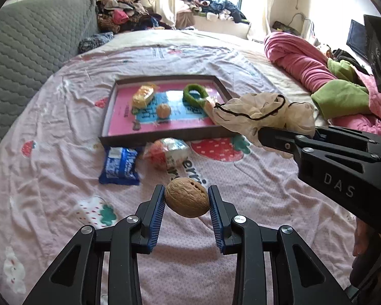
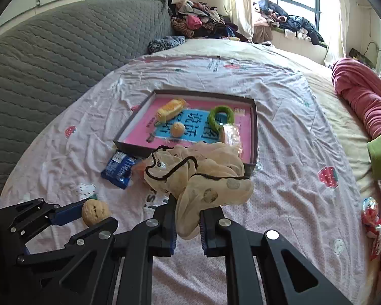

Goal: Organize objects
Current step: 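Lift the walnut and white sponge off the sheet with both grippers, then carry the walnut and white sponge over the tray with both grippers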

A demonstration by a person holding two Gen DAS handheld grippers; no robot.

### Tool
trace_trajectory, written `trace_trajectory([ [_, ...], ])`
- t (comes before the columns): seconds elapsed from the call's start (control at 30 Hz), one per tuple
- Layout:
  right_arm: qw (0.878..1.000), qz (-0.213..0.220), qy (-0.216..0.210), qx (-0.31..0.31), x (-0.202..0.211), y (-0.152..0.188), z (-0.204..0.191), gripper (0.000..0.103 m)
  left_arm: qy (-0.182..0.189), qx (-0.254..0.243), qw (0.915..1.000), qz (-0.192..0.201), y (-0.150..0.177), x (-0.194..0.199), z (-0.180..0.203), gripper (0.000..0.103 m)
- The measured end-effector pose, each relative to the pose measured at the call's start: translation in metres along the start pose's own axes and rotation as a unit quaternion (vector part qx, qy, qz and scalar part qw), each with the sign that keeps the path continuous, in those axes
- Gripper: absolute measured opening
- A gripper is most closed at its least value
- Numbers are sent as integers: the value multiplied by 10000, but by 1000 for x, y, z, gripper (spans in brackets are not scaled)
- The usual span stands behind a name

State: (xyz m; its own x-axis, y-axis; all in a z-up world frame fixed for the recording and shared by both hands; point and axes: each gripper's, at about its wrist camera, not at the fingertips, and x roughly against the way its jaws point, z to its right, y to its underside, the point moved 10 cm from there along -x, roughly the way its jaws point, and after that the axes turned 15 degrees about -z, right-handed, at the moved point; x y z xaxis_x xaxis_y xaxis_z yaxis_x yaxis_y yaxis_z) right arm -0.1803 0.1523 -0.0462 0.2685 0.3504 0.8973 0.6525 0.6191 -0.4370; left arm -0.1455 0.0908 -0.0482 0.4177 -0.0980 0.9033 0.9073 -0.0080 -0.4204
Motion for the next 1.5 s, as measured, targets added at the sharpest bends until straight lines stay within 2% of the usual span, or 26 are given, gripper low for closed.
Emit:
trace_trajectory([
  [0.4,9993,339,86,99,48,-14,-18,14,-166,29,9993,335,-13,51,-12,35],
  [0.73,9980,601,154,83,74,-25,-25,15,-267,90,9981,547,-33,74,-26,35],
  [1.5,9955,918,189,153,92,-61,-35,15,-414,204,9959,781,-80,83,-57,35],
])
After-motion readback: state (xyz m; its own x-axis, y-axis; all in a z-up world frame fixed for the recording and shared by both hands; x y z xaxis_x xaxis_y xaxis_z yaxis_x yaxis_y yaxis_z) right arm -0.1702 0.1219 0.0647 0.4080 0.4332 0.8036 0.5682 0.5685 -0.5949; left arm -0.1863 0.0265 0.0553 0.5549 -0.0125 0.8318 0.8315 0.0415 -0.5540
